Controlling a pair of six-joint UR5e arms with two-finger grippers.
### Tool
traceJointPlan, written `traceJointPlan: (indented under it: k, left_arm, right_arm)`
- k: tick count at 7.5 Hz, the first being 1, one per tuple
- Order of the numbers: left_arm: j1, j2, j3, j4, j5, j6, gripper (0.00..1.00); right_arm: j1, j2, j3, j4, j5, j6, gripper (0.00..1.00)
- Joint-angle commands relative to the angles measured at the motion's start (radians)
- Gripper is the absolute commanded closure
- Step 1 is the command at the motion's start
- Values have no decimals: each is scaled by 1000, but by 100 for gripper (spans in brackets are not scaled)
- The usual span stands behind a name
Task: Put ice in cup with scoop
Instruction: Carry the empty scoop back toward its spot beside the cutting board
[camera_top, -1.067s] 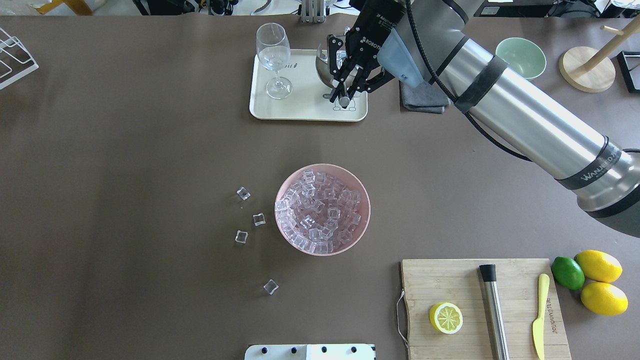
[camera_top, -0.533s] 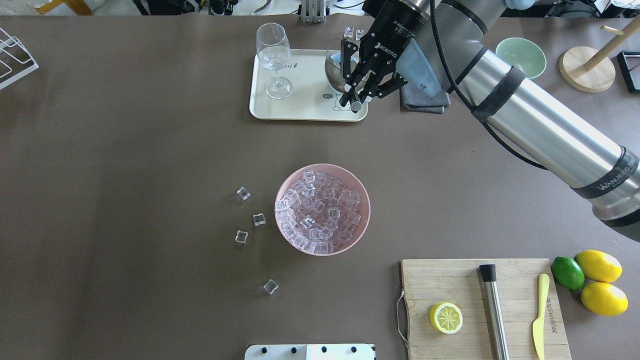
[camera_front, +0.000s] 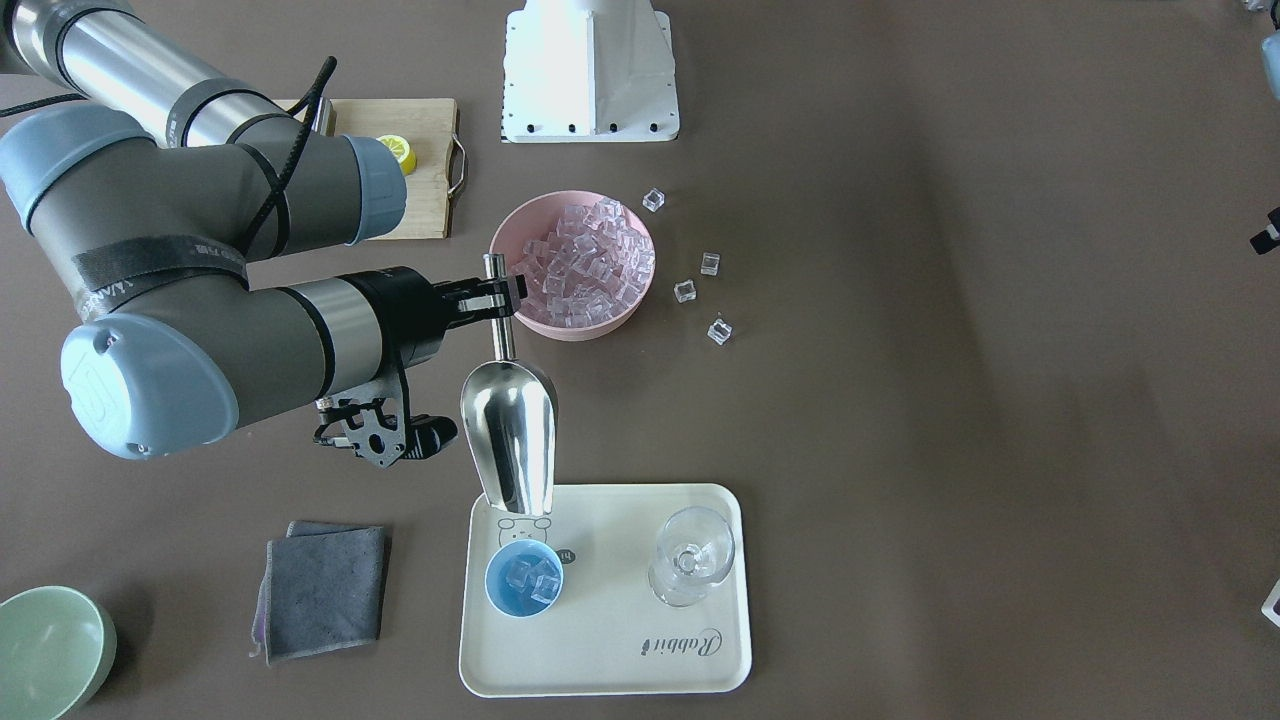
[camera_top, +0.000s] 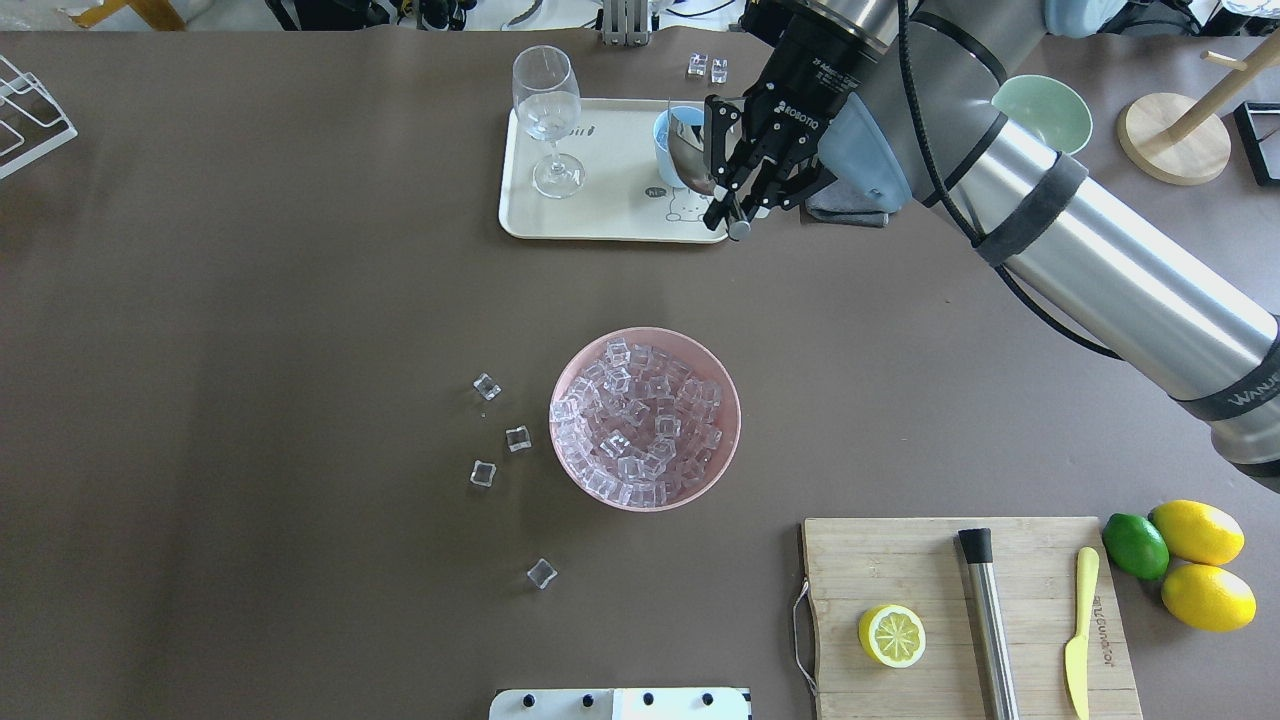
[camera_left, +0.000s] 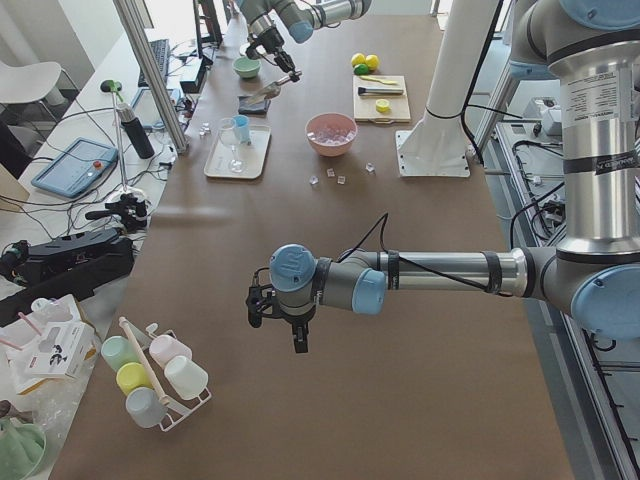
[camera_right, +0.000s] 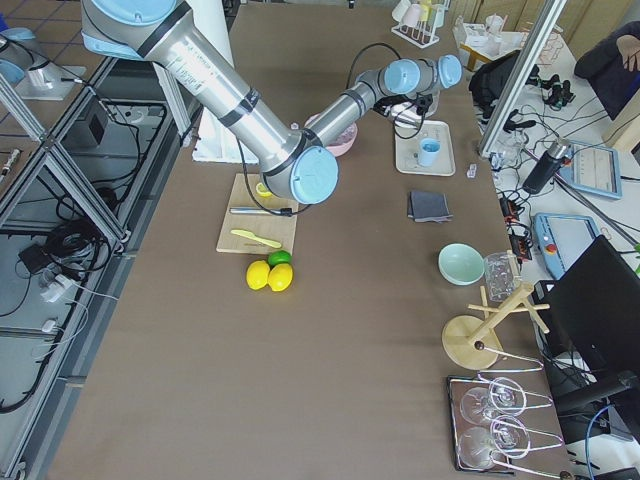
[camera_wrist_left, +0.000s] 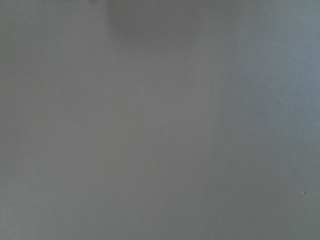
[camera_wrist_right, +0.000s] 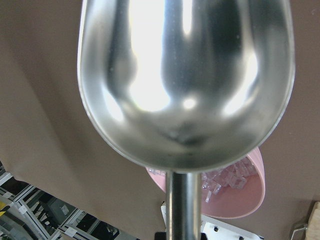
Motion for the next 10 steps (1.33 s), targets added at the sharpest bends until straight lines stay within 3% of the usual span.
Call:
traceJointPlan:
  k: [1, 3, 6, 8, 9, 10]
  left_arm:
    - [0, 1, 6, 0, -2, 0, 2]
    - [0, 0, 14, 0, -2, 0, 2]
    - [0, 1, 29, 0, -3, 0, 2]
    - [0, 1, 28, 0, -2, 0, 2]
    - [0, 1, 29, 0, -2, 0, 2]
    - [-2, -5, 25, -2, -2, 1, 2]
  right_arm:
    - [1, -125, 260, -4, -291, 2, 100]
    - [-1, -232, 397, -10, -506, 2, 100]
    - [-34, -442, 496, -30, -541, 35, 100]
    - [-82, -513, 494, -26, -539, 69, 100]
    - [-103, -536, 494, 6, -542, 107, 100]
    - [-132, -582, 488, 119, -570, 196, 100]
